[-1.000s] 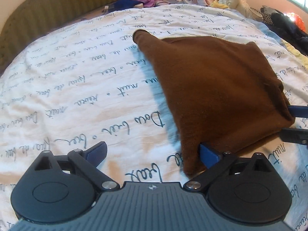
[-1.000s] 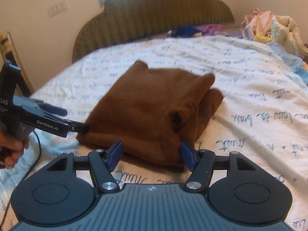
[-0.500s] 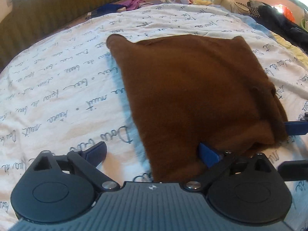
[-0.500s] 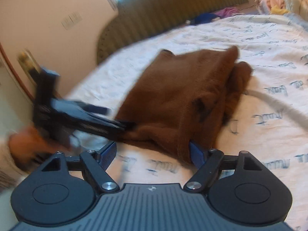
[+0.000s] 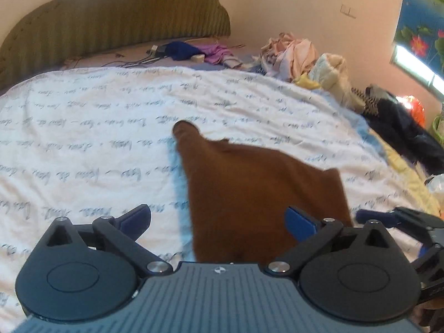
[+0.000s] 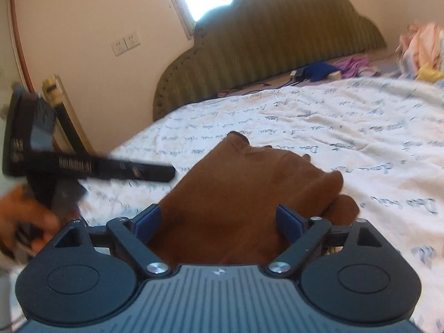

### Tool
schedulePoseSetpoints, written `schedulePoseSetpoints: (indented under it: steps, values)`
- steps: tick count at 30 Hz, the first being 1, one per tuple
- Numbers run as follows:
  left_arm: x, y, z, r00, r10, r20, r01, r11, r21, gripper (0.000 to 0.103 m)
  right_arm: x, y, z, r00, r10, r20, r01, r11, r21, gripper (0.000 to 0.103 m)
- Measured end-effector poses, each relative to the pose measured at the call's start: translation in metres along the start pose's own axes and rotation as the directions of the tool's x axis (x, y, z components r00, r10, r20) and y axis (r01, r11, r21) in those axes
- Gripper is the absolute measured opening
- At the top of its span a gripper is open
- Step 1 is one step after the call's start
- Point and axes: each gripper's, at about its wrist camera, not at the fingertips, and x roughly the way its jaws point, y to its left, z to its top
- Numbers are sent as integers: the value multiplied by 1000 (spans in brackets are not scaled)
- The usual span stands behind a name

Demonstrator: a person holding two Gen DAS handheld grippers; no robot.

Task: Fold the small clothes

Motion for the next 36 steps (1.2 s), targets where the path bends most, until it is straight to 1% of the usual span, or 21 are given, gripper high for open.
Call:
schedulePoseSetpoints:
  steps: [3, 4, 5, 8, 9, 11, 13, 15, 17, 18, 19, 21, 22, 24, 26, 28, 30, 32, 33, 34, 36]
  values:
    - [52, -16, -5, 998, 15, -69, -10, 998, 68, 101, 31, -22, 4, 989, -68, -133, 65, 998, -26, 90]
    - [68, -13, -11, 993, 28, -111, -21, 998, 67, 101, 36, -18, 0, 975, -128, -184, 113, 989, -91, 90]
    - [77, -11, -17, 989, 46, -138, -34, 996, 82, 101, 35, -12, -3, 962, -180, -207, 150, 977, -149, 90]
    - [73, -8, -34, 990, 51, -129, -28, 983, 179, 103, 19, 1, -17, 946, -178, -272, 131, 974, -183, 90]
    - [70, -3, -40, 988, 39, -147, -11, 983, 185, 103, 15, 0, -17, 944, -176, -278, 132, 977, -170, 90]
    - [63, 9, -44, 984, 15, -176, 14, 986, 164, 103, 2, -1, -12, 959, -158, -236, 129, 983, -133, 90]
    - [43, 15, -42, 988, 34, -152, -8, 986, 167, 103, -14, 2, -5, 980, -134, -146, 117, 986, -118, 90]
    - [26, 16, -37, 993, 5, -118, 13, 988, 154, 102, -17, 8, -4, 991, -57, -124, 42, 992, -117, 90]
    - [20, 9, -36, 993, -1, -114, 22, 983, 182, 102, -13, 21, -12, 989, 26, -146, -46, 989, -139, 90]
    - [23, 4, -38, 991, 11, -130, 19, 975, 223, 102, -8, 25, -18, 983, -5, -181, -24, 987, -161, 90]
    - [30, -2, -43, 988, 32, -148, 9, 963, 270, 102, -2, 27, -27, 972, -82, -220, 38, 980, -197, 90]
    - [42, -7, -59, 981, 69, -182, 0, 936, 352, 103, 0, 20, -39, 953, -148, -265, 89, 971, -222, 91]
    - [41, -5, -63, 985, 56, -165, 5, 937, 350, 103, -3, 14, -38, 951, -122, -284, 72, 981, -181, 91]
    - [36, 1, -60, 984, 46, -171, 13, 945, 328, 103, -17, 6, -27, 970, -66, -234, 37, 991, -126, 91]
    - [25, 3, -54, 988, 46, -145, 5, 943, 333, 103, -21, -8, -5, 976, -113, -184, 106, 993, -50, 91]
    - [13, 1, -48, 993, 31, -113, 11, 935, 354, 102, -24, -32, 13, 977, -169, -130, 181, 980, 84, 91]
    - [6, -4, -44, 996, 10, -86, 21, 934, 356, 102, -16, -57, 22, 971, -187, -148, 217, 949, 229, 90]
    - [4, -15, -42, 997, -13, -70, 37, 933, 359, 102, -6, -72, 23, 975, -167, -149, 206, 932, 299, 66]
    - [4, -20, -43, 997, -37, -66, 58, 930, 363, 103, 1, -78, 22, 973, -160, -168, 209, 919, 333, 33]
    - [7, -25, -44, 996, -61, -66, 81, 927, 367, 103, 6, -83, 21, 970, -165, -178, 222, 903, 369, 23]
    - [12, -35, -48, 996, -71, -62, 89, 924, 373, 103, 13, -90, 18, 972, -154, -175, 215, 881, 421, 24]
